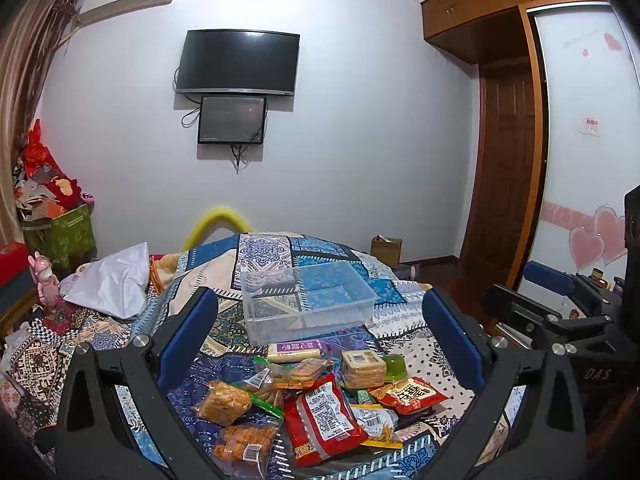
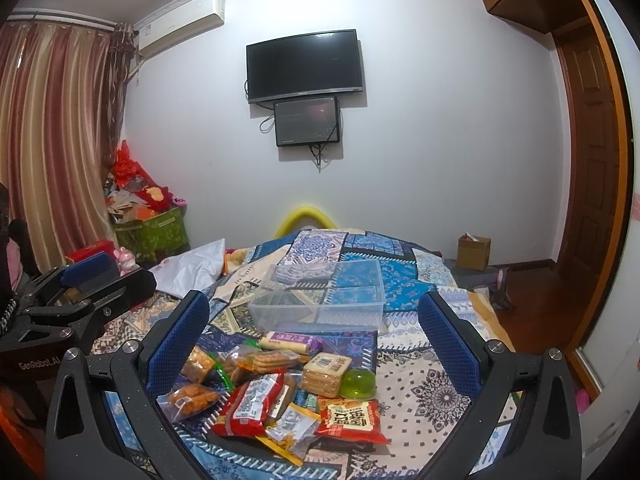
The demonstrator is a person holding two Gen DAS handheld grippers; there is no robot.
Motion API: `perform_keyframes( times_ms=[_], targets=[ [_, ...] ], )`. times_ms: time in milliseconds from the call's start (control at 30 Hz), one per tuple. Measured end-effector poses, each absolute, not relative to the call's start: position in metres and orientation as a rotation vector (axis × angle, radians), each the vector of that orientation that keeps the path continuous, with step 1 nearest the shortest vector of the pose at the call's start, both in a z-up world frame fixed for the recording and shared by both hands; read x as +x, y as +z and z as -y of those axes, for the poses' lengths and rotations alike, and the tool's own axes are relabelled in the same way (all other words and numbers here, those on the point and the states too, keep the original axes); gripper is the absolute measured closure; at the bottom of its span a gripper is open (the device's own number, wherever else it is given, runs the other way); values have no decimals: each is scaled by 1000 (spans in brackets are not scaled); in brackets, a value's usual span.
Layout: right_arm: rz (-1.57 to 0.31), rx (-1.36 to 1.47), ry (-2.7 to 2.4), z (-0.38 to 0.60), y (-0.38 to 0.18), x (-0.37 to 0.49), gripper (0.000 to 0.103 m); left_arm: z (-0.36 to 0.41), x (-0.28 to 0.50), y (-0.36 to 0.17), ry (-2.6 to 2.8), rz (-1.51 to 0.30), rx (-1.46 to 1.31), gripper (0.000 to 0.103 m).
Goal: Organize snacks
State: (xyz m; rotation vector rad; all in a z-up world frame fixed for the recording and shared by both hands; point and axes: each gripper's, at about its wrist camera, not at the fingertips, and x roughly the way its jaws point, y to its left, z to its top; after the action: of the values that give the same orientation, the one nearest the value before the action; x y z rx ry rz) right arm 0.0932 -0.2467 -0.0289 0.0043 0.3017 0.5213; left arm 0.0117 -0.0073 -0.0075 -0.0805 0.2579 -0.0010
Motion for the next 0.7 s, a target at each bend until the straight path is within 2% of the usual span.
perform_keyframes(
  times_ms=[700],
  targets=[
    [-313,12,523,247,-35,94,0,7,13,-5,0,-262,-85,0]
  ],
)
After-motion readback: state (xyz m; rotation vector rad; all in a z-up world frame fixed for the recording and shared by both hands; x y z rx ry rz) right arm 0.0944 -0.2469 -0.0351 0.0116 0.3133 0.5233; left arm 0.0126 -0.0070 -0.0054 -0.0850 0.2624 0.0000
